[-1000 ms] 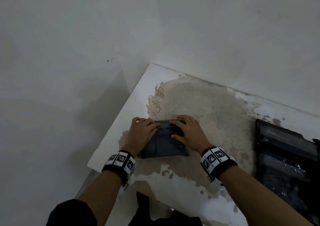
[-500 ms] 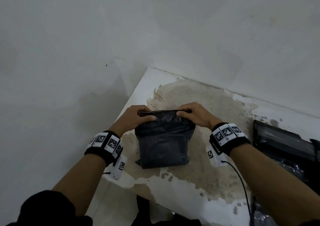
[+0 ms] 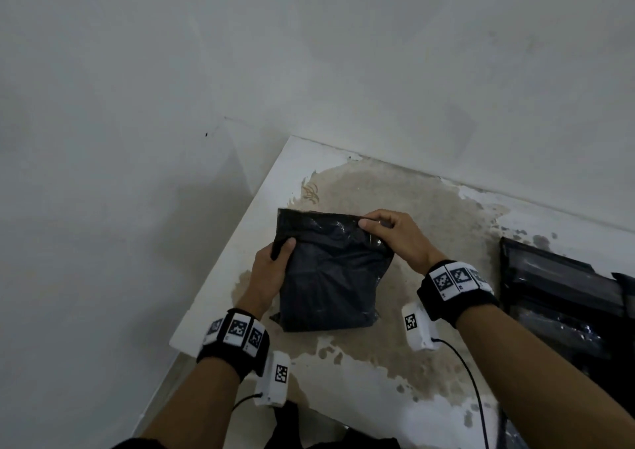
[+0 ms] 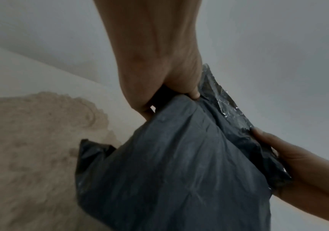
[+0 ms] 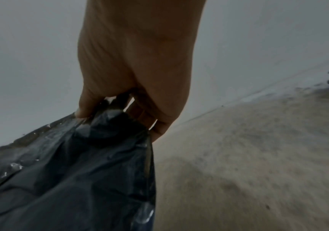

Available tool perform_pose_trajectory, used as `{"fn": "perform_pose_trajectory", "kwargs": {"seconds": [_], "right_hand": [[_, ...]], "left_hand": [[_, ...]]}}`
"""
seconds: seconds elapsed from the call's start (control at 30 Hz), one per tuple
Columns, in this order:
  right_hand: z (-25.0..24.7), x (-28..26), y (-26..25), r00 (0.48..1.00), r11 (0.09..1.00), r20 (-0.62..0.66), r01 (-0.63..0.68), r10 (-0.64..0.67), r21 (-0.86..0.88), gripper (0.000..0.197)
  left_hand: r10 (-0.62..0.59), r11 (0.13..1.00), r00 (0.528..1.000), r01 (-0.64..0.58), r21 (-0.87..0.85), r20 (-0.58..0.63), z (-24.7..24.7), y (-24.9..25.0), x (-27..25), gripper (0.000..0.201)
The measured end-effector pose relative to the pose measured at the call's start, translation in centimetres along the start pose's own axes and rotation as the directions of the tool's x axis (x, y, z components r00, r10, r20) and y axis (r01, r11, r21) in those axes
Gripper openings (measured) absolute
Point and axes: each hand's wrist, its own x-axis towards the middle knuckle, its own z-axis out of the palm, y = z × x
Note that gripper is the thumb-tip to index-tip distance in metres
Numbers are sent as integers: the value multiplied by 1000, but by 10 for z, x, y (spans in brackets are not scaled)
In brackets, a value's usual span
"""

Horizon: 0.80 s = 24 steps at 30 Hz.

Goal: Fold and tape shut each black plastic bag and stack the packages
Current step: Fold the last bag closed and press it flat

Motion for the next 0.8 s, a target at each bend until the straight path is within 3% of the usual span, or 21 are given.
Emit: {"fn": "perform_pose_trajectory", "kwargs": {"seconds": [0.1, 0.2, 0.33, 0.47, 0.53, 0.67, 0.8], "right_hand": [[6, -8, 18, 995, 977, -92, -24, 44, 210, 36], [18, -21, 33, 996, 943, -50, -53, 73, 329, 45], [27, -23, 48, 977, 981, -212, 20, 22, 195, 22], [31, -14, 60, 934, 997, -352, 76, -60, 32, 13], [36, -14, 60, 931, 997, -357, 76, -78, -20, 15], [42, -16, 51, 933, 994, -359, 33, 7, 103, 27], [42, -10, 60, 887, 996, -461, 73, -39, 55, 25]], "left_hand": [[10, 1000, 999, -9, 13, -54, 6, -6, -2, 32], [-20, 1000, 994, 17, -27, -104, 8, -9, -3, 33], [-46, 999, 993, 44, -21, -112, 6, -14, -4, 34], [-60, 998, 994, 59, -6, -94, 8, -18, -5, 31], [-57, 998, 994, 57, 0, -89, 10, -17, -7, 30], [-35, 998, 998, 37, 48, -52, 14, -19, -12, 32], [-30, 999, 997, 32, 27, -67, 17, -25, -21, 29]]}}
